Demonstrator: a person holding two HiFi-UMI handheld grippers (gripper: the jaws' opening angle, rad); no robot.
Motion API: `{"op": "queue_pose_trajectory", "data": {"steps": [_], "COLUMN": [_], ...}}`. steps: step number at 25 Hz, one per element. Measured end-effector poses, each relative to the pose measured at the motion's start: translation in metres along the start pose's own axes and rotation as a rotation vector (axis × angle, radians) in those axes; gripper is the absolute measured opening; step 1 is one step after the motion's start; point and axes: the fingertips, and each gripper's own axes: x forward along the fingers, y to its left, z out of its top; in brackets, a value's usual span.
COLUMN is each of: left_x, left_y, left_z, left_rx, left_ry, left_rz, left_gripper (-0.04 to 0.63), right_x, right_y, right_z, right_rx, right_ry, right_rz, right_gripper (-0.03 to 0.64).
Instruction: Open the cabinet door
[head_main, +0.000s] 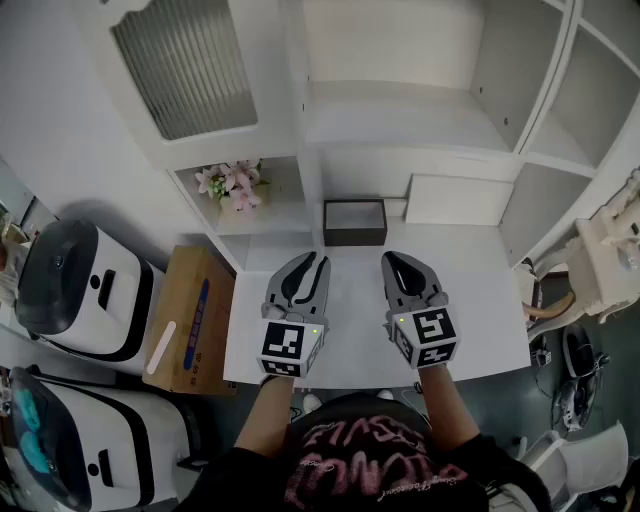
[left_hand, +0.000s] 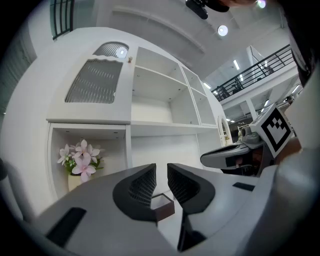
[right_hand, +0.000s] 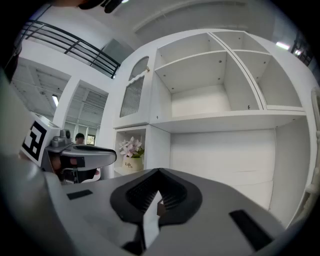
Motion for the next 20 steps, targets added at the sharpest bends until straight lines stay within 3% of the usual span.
{"op": "queue_pose_trajectory", "data": {"steps": [20], "left_x": [-0.0003], "left_y": [-0.0004], "left_z": [0.0080], "left_rx": [0.023], "left_ry": [-0.011], "left_rz": [0.010], "left_gripper": [0.083], "right_x": [-0.0033], "right_y": [-0.0028], "right_z": [0.0036], "right_rx": [0.028], "right_ry": [-0.032], "right_rz": [-0.002], "right_gripper": [0.015]}}
